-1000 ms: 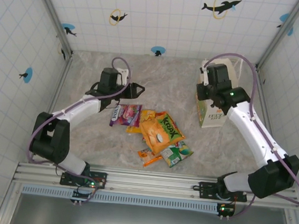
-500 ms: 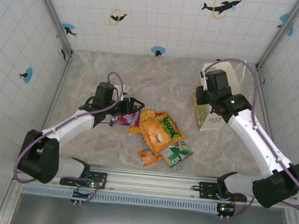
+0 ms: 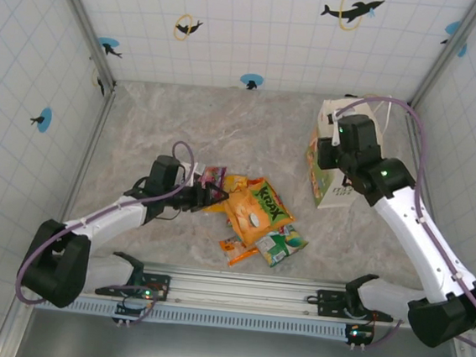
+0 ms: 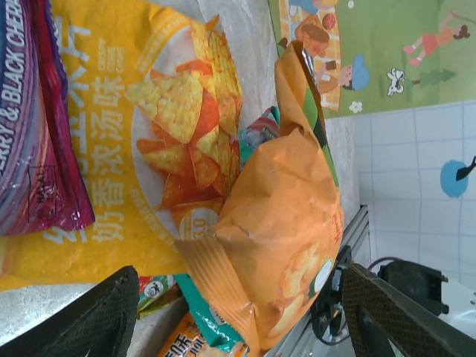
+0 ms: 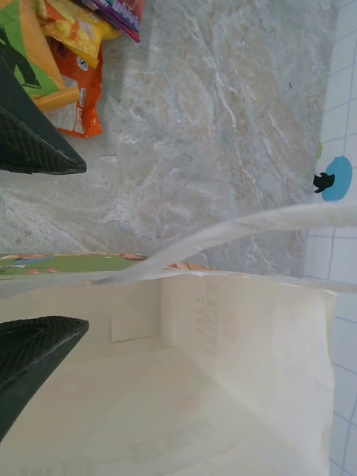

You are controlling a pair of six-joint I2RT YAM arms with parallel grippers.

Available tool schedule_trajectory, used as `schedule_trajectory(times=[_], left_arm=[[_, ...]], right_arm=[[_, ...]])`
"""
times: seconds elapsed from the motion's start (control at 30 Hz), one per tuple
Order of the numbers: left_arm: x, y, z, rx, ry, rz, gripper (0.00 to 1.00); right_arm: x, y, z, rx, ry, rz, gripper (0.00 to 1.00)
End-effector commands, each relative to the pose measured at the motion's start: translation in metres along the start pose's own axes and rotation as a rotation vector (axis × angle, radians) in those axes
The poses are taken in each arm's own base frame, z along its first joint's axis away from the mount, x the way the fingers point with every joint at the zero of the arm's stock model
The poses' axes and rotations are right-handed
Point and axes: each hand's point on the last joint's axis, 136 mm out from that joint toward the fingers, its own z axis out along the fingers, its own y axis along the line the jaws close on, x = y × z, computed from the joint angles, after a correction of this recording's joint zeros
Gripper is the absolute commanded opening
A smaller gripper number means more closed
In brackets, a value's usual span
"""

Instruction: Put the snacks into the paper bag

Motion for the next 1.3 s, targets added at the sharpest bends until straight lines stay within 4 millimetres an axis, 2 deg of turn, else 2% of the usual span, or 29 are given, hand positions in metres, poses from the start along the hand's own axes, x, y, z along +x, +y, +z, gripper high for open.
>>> schedule_trajectory(times=[0.0, 0.23, 0.53, 0.77, 0.97, 1.17, 1.27], left_arm=[[0.005, -0.006, 0.002, 0.050, 0.021, 0.024, 0.73], [0.015, -0.021, 0.013, 0.115, 0.069, 0.066, 0.66], [0.020, -0.008, 0.029, 0.103, 0.098, 0.086, 0.68], [0.014, -0.014, 0.038, 0.135, 0.119, 0.100, 0.67], [0.013, -0.031, 0.036, 0.201, 0.124, 0.153, 0.48], [0.007, -0.043, 0.036, 0.209, 0.146, 0.221, 0.17], [0.002, -0.047, 0.034, 0.176, 0.167, 0.278, 0.07]], right_arm=[[-0.007, -0.001, -0.022, -0.025, -0.029, 0.034, 0.53], [0.001, -0.003, -0.030, -0.045, -0.015, 0.063, 0.55], [-0.003, -0.003, -0.047, -0.069, -0.055, 0.090, 0.57], [-0.001, -0.002, -0.056, -0.094, -0.076, 0.091, 0.57], [0.002, 0.006, -0.061, -0.154, -0.100, 0.084, 0.57], [0.016, 0.010, -0.073, -0.204, -0.122, 0.080, 0.57], [0.015, 0.019, -0.085, -0.271, -0.173, 0.029, 0.56]])
